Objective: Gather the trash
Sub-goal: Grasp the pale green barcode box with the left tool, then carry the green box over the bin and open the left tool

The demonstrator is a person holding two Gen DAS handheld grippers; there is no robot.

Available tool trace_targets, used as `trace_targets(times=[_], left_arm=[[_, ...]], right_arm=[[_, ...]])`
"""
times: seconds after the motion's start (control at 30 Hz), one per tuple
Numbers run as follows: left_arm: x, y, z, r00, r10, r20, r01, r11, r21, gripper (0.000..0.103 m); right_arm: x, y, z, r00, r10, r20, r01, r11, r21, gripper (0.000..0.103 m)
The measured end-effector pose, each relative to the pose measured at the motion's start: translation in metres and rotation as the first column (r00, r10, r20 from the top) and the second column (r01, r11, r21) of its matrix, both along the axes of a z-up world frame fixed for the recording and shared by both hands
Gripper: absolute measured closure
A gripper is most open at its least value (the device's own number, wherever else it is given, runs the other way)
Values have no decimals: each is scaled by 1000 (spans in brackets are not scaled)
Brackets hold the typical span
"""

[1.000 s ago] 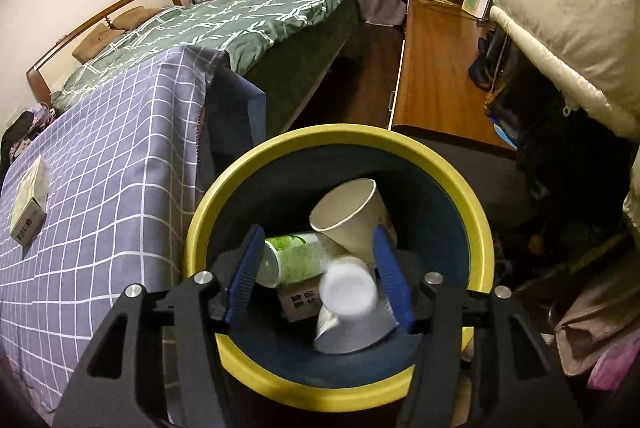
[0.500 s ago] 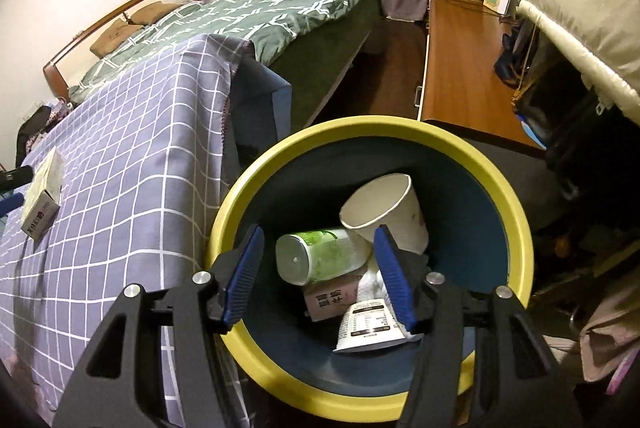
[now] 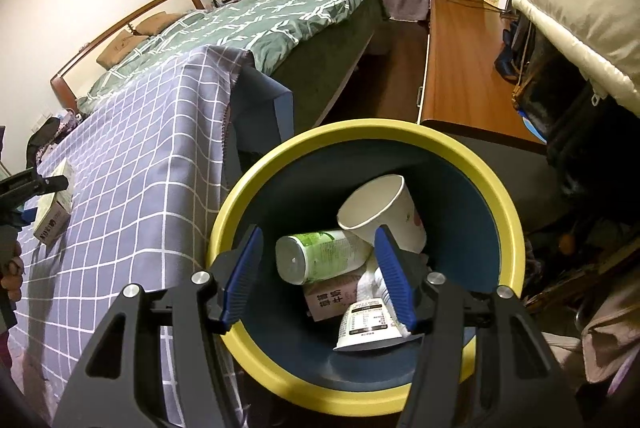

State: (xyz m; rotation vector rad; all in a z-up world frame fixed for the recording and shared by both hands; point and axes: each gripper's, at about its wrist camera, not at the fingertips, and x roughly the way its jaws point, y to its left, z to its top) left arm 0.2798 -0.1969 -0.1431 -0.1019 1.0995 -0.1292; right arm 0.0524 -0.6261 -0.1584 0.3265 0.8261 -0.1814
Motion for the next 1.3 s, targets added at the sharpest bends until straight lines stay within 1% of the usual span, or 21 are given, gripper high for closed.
trace_targets(times=[0.07,0.17,0.2,0.27,0.37,0.47,0.57,0.7,0.8,0.83,0.97,1.07,1.17,1.3], left_arm=[[-1,6,1,999,-38,-11,38,999,-1,11],[2,22,1,996,-79,-52,78,997,-6,12],[2,30,1,993,-92,-77,91,996,-11,12],[3,44,3,989,-105,-103,105,994,-4,12],[7,58,6,986,-116,-119,115,993,-18,12],[15,54,10,984,-135,-117,136,991,3,11],[28,46,7,983,-143,-118,149,988,38,10],[42,43,1,980,-140,-143,148,988,46,12],[45,46,3,981,-143,-134,150,988,44,21],[45,47,4,981,-144,-132,150,988,38,28],[45,48,6,976,-166,-139,169,985,15,29],[35,40,13,974,-196,-117,199,980,12,29],[19,21,27,967,-243,-73,245,969,21,29],[-7,-20,47,943,-334,-11,334,942,36,29]], right_arm=[[0,2,0,1000,5,-1,-5,1000,2,47],[2,6,0,1000,16,-4,-16,1000,2,46],[2,7,0,1000,19,-5,-19,1000,2,46],[4,10,1,1000,24,-5,-24,1000,1,46],[8,15,3,999,31,-6,-31,1000,-3,46],[12,19,6,999,35,-4,-35,999,-2,46],[12,22,11,999,38,3,-38,999,-6,45],[7,25,18,999,40,16,-40,999,-12,45],[5,26,21,999,44,25,-44,999,-10,45],[4,27,21,999,45,27,-45,999,-7,45],[-1,26,20,998,46,31,-47,999,8,45],[-12,23,22,998,41,39,-42,999,17,45],[-28,21,27,998,30,55,-31,999,14,45],[-54,16,36,997,6,83,-7,1000,10,45]])
